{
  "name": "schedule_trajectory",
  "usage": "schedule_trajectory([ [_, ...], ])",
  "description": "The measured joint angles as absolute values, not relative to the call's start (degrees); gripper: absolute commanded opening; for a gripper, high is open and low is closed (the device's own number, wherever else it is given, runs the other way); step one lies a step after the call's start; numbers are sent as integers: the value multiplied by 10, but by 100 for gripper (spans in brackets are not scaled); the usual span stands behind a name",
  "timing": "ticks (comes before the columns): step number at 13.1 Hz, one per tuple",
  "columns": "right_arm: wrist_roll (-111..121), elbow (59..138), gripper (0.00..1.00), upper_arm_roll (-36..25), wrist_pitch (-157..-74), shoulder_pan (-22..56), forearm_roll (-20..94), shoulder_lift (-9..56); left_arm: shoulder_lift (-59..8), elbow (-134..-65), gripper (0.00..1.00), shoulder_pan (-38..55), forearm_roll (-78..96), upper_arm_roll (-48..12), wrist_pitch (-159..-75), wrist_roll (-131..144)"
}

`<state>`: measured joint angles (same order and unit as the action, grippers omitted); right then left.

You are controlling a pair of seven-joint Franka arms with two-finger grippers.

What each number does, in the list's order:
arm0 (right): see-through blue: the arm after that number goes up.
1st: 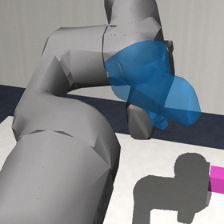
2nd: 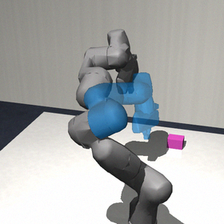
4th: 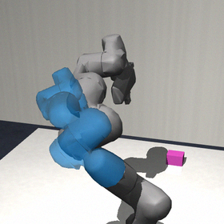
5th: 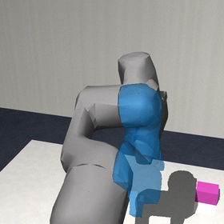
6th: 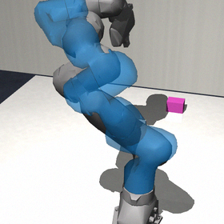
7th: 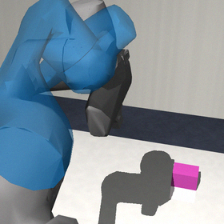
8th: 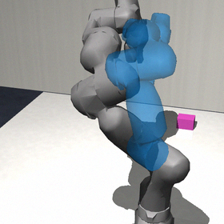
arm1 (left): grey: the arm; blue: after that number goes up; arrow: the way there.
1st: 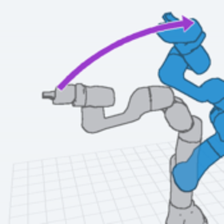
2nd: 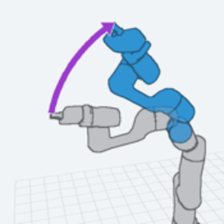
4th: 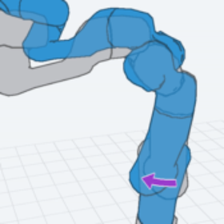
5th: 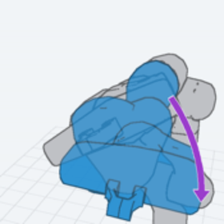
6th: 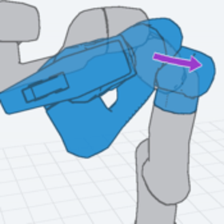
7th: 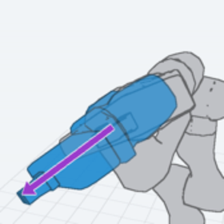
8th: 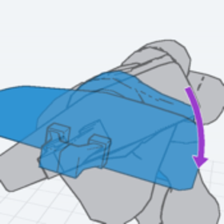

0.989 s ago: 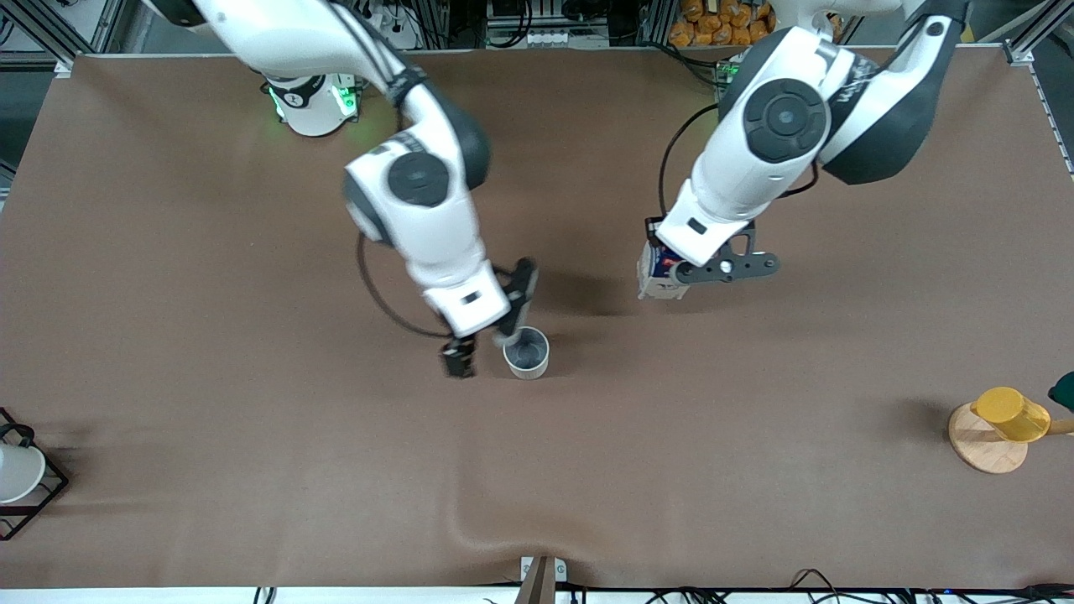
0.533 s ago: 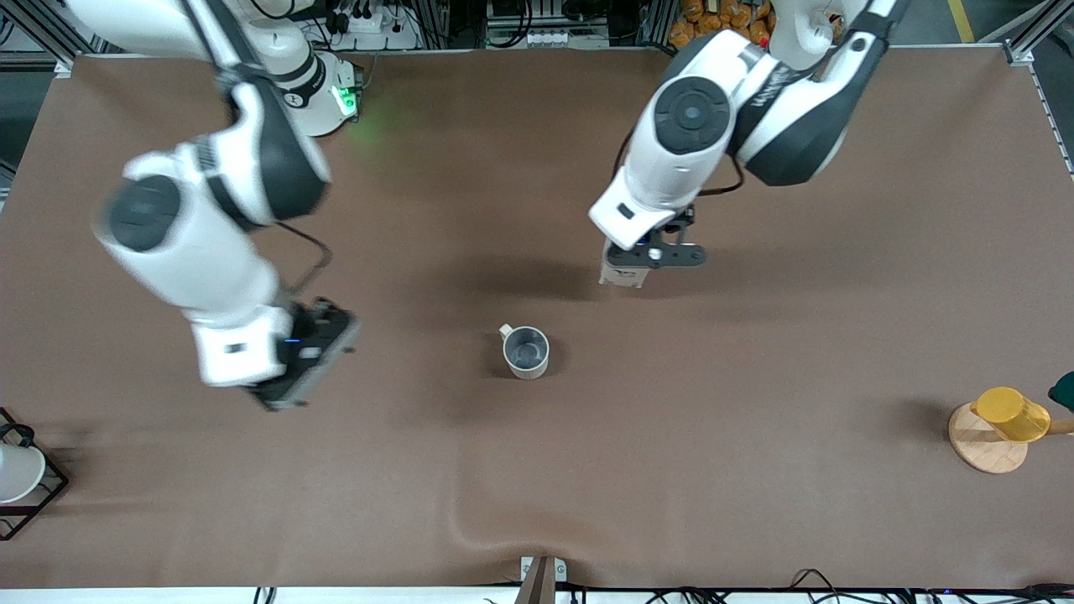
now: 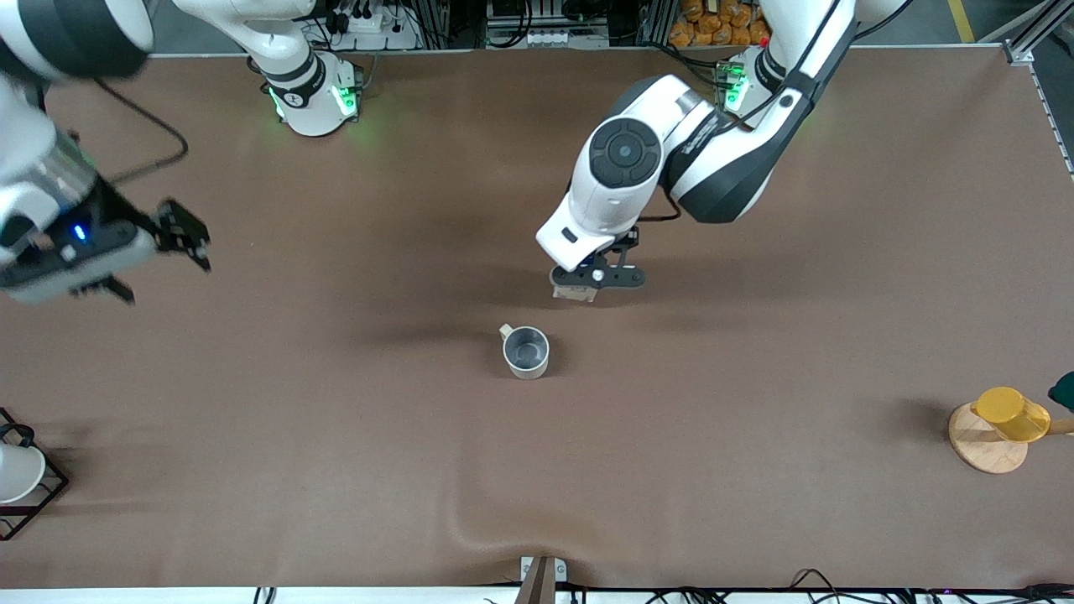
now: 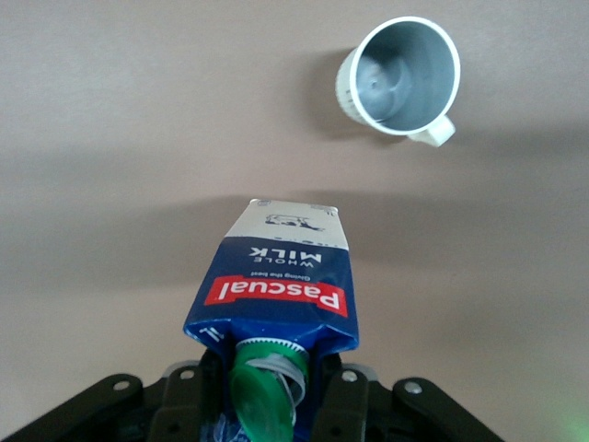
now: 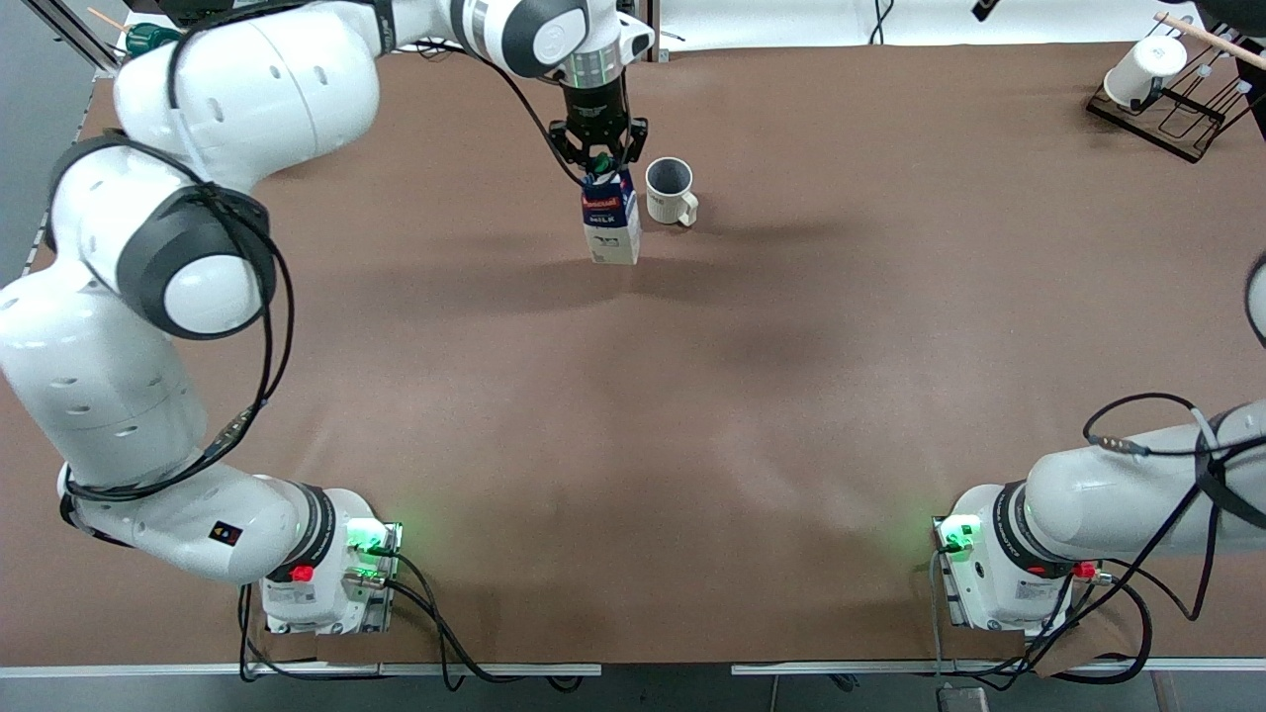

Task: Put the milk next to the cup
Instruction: 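Lower the milk carton beside the mug with the left gripper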

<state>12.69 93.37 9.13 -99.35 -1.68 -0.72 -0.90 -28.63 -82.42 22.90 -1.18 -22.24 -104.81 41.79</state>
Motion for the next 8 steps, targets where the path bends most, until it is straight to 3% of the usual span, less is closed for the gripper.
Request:
schedule_trajectory([
  [2,49,946,100,89,-952,-17,-7,-36,-307,-807,32,236,-31,-222,-1057,418],
  [8,26,952,100,76,-945,-21,-7,-38,-353,-778,32,260,-45,-213,-1116,420],
])
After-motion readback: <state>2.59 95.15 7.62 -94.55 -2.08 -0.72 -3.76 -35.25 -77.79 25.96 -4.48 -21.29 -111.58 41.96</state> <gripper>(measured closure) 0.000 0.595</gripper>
